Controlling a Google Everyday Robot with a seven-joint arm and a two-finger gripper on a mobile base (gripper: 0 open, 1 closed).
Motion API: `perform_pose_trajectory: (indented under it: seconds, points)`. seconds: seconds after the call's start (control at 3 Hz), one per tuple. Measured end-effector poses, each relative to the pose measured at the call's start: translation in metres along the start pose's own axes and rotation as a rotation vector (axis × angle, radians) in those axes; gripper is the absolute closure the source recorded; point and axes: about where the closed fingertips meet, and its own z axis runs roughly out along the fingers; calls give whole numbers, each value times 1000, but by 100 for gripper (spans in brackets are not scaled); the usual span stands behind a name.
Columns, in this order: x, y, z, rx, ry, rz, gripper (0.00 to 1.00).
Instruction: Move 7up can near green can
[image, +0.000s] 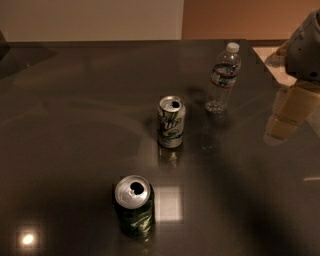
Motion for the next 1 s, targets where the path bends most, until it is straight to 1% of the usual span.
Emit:
perform_pose_trajectory:
  seconds: [0.33,0.67,1.0]
  points:
    - [-24,-10,17,-22,-70,17,0]
    - [-53,-16,36,-57,-140,31,0]
    - [-85,-11,48,-97,-200,17,0]
